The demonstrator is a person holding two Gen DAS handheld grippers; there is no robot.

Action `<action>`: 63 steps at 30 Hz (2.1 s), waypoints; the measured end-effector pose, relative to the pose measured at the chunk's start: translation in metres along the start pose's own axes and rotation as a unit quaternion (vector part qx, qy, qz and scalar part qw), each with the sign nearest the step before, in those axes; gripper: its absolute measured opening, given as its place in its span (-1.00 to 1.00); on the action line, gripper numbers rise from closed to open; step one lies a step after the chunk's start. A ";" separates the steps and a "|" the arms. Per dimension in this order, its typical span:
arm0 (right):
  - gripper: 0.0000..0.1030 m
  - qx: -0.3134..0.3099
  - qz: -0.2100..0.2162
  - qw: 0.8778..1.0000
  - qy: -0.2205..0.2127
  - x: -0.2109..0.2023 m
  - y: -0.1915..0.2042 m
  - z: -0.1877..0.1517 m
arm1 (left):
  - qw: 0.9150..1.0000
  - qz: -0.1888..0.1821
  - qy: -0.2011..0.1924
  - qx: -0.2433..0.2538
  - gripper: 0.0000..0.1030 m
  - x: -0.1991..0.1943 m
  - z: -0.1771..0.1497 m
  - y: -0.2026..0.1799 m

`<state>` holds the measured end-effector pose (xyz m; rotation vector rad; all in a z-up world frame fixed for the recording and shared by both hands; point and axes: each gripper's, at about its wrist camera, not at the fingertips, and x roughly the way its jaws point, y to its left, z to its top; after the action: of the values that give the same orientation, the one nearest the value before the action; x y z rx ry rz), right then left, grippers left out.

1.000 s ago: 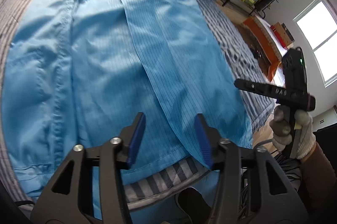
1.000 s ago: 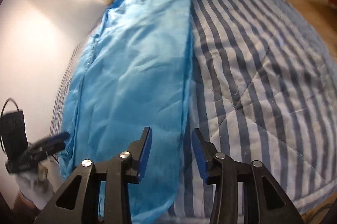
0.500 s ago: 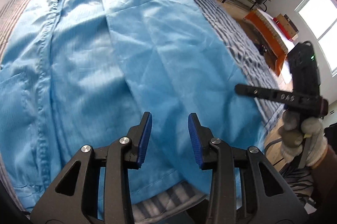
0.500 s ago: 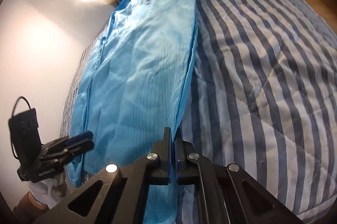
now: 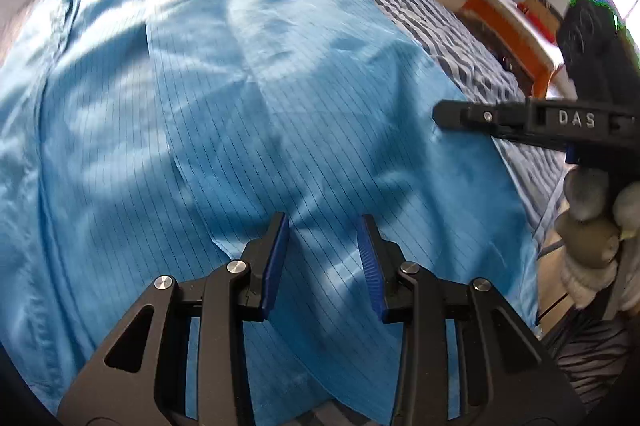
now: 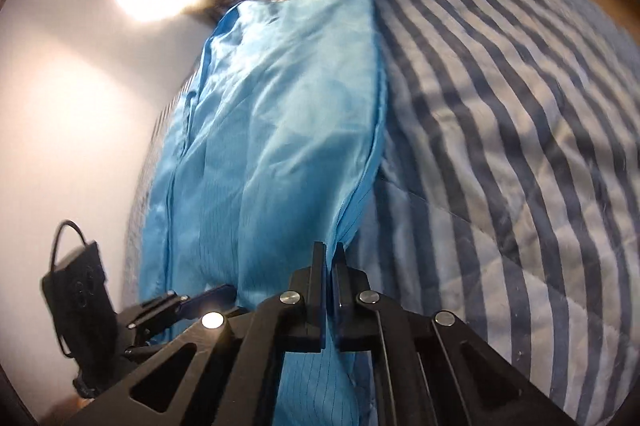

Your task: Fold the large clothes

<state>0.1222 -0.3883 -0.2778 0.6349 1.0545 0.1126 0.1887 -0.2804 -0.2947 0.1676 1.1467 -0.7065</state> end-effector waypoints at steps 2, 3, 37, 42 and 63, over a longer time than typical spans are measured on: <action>-1.00 0.006 -0.004 1.000 -0.002 -0.003 0.000 0.001 | 0.999 -0.025 -0.013 -0.017 -0.30 -0.013 -0.002 -0.002; -1.00 0.010 -0.003 1.000 -0.003 -0.006 0.000 0.002 | 0.999 -0.037 -0.021 -0.020 -0.30 -0.019 -0.002 -0.004; -1.00 -0.328 -0.126 0.936 0.011 0.050 0.205 -0.036 | 0.948 0.038 -0.227 -0.220 -0.30 -0.242 -0.055 0.184; -1.00 -0.355 -0.129 0.924 0.053 0.090 0.224 -0.049 | 0.945 0.051 -0.228 -0.229 -0.30 -0.248 -0.067 0.194; -0.44 -0.249 0.080 0.963 0.060 0.042 0.208 -0.036 | 0.944 0.049 -0.223 -0.240 -0.30 -0.254 -0.074 0.204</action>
<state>0.1564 -0.1867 -0.2113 0.2556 1.0384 0.5463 0.1952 0.0208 -0.1502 -0.3325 0.8345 -0.3328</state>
